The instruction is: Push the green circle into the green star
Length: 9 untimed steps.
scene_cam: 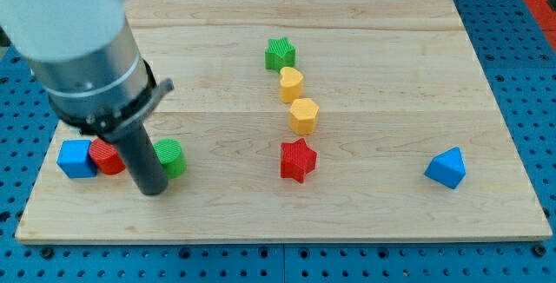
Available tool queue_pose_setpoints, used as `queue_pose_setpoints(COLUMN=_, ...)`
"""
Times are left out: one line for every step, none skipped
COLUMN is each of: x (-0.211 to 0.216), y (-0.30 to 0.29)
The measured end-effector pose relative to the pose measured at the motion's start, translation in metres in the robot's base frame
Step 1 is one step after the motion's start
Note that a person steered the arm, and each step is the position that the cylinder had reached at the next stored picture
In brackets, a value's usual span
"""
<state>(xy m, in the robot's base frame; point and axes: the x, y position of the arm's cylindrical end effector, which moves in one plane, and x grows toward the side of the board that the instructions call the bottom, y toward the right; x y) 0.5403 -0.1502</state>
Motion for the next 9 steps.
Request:
queue_pose_setpoints(x=-0.042, y=0.004)
queue_pose_setpoints(x=-0.071, y=0.013)
queue_pose_setpoints(x=-0.103, y=0.029)
queue_pose_setpoints(x=-0.127, y=0.058)
queue_pose_setpoints(x=-0.109, y=0.075)
queue_pose_setpoints(x=-0.097, y=0.081)
queue_pose_setpoints(x=-0.103, y=0.108)
queue_pose_setpoints(x=-0.134, y=0.121)
queue_pose_setpoints(x=-0.165, y=0.123)
